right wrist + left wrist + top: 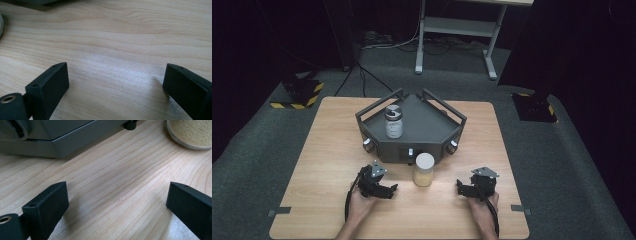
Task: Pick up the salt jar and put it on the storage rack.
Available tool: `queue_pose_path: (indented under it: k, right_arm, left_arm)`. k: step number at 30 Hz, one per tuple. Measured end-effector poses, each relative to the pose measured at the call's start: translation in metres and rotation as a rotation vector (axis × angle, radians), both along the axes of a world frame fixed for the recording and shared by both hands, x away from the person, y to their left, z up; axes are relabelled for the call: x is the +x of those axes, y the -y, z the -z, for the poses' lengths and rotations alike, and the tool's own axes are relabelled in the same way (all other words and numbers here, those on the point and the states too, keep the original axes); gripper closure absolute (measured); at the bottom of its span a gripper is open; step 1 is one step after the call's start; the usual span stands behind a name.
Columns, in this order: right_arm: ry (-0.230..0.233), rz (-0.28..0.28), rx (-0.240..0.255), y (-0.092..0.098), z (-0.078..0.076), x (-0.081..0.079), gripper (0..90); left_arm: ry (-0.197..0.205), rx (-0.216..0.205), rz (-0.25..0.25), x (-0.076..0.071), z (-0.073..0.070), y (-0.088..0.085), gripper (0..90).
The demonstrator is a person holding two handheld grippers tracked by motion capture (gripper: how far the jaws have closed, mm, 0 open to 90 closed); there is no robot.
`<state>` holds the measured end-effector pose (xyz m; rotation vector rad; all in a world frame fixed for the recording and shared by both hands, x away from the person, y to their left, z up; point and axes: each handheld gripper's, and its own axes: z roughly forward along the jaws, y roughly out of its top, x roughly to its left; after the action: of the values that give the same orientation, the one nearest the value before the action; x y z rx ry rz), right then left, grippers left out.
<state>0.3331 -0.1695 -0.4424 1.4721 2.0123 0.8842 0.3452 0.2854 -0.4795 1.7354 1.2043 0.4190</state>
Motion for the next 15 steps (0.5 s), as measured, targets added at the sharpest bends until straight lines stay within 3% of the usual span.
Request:
queue_pose_path:
  k: [15]
  right_arm:
    - [0.001,0.003,-0.002,-0.0008,0.0,-0.0003,6.4]
  left_arm:
    - [0.0,0.003,0.003,0.0002,-0.0002,-0.0002,4.0]
